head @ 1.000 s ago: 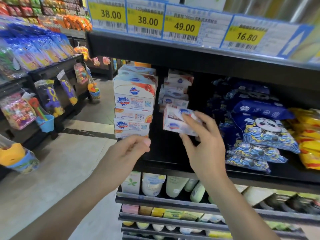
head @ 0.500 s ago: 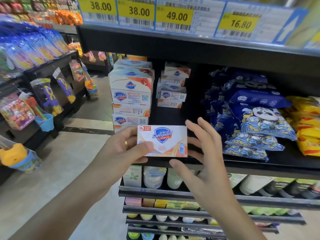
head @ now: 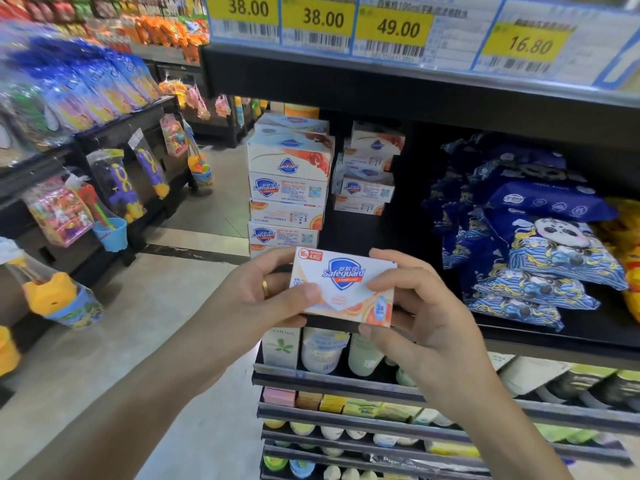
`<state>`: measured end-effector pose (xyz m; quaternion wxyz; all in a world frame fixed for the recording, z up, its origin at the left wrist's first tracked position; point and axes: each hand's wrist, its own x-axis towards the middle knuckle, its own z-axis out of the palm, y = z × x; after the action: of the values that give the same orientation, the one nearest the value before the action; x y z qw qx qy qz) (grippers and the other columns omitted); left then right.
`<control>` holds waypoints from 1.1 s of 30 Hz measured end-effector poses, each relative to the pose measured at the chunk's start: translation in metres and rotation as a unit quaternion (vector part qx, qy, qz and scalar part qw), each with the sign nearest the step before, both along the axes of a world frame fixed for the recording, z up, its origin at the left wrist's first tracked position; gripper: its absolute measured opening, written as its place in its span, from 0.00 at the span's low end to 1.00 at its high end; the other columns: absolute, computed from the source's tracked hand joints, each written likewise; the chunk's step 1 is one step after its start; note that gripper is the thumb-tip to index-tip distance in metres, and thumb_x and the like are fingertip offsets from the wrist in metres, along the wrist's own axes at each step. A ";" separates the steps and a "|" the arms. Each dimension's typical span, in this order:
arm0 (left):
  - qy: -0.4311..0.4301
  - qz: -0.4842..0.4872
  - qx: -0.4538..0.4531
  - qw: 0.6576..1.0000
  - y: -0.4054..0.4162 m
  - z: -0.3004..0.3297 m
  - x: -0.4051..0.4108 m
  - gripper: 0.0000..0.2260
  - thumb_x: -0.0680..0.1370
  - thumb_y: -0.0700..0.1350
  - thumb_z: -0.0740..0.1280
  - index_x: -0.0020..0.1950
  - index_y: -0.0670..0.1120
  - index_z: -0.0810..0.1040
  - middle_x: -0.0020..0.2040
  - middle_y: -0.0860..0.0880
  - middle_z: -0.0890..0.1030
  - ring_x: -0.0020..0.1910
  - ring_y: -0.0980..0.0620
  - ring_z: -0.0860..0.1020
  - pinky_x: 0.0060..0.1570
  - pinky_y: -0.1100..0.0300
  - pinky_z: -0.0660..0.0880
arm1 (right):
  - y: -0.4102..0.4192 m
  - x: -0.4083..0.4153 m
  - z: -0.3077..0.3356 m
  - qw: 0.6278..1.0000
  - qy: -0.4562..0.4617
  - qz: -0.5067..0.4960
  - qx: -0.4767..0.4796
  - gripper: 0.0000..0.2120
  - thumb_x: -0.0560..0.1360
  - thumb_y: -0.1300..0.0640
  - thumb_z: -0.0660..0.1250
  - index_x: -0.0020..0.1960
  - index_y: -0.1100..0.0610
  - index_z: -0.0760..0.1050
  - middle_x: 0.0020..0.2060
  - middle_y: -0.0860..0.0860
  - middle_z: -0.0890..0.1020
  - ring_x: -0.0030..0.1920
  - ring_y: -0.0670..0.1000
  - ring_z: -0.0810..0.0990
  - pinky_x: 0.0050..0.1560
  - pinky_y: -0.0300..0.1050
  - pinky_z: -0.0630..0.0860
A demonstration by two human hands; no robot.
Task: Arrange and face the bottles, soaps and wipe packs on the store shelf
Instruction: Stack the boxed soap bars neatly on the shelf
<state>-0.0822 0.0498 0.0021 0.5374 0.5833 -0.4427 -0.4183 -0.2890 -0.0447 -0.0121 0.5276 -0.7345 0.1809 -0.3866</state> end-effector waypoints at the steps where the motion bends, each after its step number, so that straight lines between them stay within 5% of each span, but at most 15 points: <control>1: 0.012 0.011 0.002 1.000 -0.002 -0.001 0.004 0.25 0.69 0.55 0.71 0.67 0.58 0.77 0.56 0.53 0.87 0.56 0.51 0.85 0.53 0.54 0.82 | 0.000 0.000 0.000 1.000 -0.010 0.004 0.024 0.21 0.70 0.71 0.74 0.54 0.49 0.79 0.69 0.45 0.75 0.63 0.57 0.81 0.51 0.42 0.81; 3: 0.043 0.036 0.003 0.998 -0.004 -0.003 0.012 0.19 0.75 0.56 0.68 0.66 0.61 0.78 0.58 0.53 0.86 0.58 0.51 0.85 0.55 0.49 0.82 | -0.001 0.000 0.002 0.997 -0.036 0.006 0.070 0.21 0.69 0.73 0.76 0.54 0.52 0.79 0.67 0.47 0.77 0.61 0.58 0.82 0.50 0.41 0.81; 5: 0.025 0.048 -0.025 0.998 -0.005 -0.008 0.018 0.14 0.84 0.46 0.64 0.67 0.61 0.78 0.62 0.54 0.84 0.62 0.52 0.83 0.61 0.44 0.78 | -0.002 -0.002 0.005 0.991 -0.058 0.006 0.118 0.19 0.69 0.73 0.75 0.55 0.57 0.78 0.65 0.51 0.80 0.59 0.58 0.83 0.52 0.45 0.82; 9: -0.148 0.045 -0.107 0.982 0.002 -0.013 0.015 0.34 0.80 0.27 0.63 0.69 0.67 0.74 0.70 0.61 0.77 0.73 0.57 0.72 0.66 0.55 0.77 | -0.003 -0.004 0.010 0.983 -0.047 0.004 0.176 0.20 0.70 0.68 0.72 0.61 0.61 0.75 0.60 0.55 0.84 0.58 0.59 0.84 0.55 0.49 0.83; 11: -0.235 0.032 -0.128 0.963 0.001 -0.011 0.012 0.37 0.78 0.29 0.69 0.71 0.70 0.70 0.72 0.65 0.73 0.75 0.58 0.69 0.68 0.58 0.75 | -0.003 -0.002 0.012 0.979 -0.037 0.004 0.199 0.21 0.71 0.67 0.74 0.63 0.61 0.75 0.60 0.56 0.84 0.59 0.59 0.84 0.58 0.49 0.82; 14: -0.278 0.013 -0.159 0.947 -0.004 -0.009 0.010 0.33 0.76 0.37 0.75 0.73 0.65 0.71 0.74 0.64 0.70 0.78 0.54 0.66 0.70 0.50 0.73 | -0.003 0.000 0.012 0.973 -0.028 0.001 0.228 0.20 0.72 0.64 0.74 0.63 0.58 0.78 0.60 0.56 0.84 0.59 0.58 0.84 0.58 0.49 0.82; 19: -0.287 0.024 -0.180 0.940 -0.007 -0.007 0.009 0.21 0.76 0.47 0.76 0.66 0.61 0.77 0.71 0.62 0.75 0.75 0.51 0.70 0.68 0.50 0.74 | -0.002 0.003 0.015 0.954 -0.032 0.003 0.297 0.19 0.71 0.59 0.75 0.62 0.55 0.81 0.57 0.59 0.85 0.53 0.57 0.85 0.49 0.43 0.83; 24: -0.241 0.017 -0.130 0.962 -0.006 -0.006 0.005 0.20 0.72 0.50 0.74 0.61 0.65 0.79 0.59 0.63 0.83 0.65 0.55 0.79 0.60 0.56 0.78 | -0.002 0.004 0.016 0.950 -0.009 -0.007 0.312 0.16 0.76 0.54 0.74 0.63 0.53 0.81 0.57 0.61 0.85 0.46 0.58 0.85 0.47 0.45 0.84; 29: -0.185 0.012 -0.097 0.978 -0.006 -0.008 0.005 0.20 0.74 0.42 0.76 0.60 0.61 0.79 0.58 0.61 0.84 0.63 0.56 0.81 0.62 0.55 0.78 | -0.004 0.003 0.012 0.967 0.053 -0.029 0.248 0.21 0.74 0.43 0.69 0.65 0.46 0.78 0.59 0.53 0.85 0.56 0.56 0.86 0.55 0.52 0.80; 33: -0.115 0.016 -0.084 0.990 -0.007 -0.007 0.004 0.19 0.73 0.47 0.75 0.63 0.54 0.79 0.59 0.57 0.85 0.61 0.52 0.83 0.62 0.48 0.79 | -0.004 0.001 0.010 0.984 0.051 -0.043 0.168 0.25 0.75 0.44 0.69 0.71 0.42 0.73 0.65 0.43 0.81 0.64 0.47 0.81 0.65 0.52 0.77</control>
<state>-0.0784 0.0425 -0.0045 0.5369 0.5874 -0.5252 -0.3013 -0.2882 -0.0488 -0.0019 0.6161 -0.6459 0.3014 -0.3352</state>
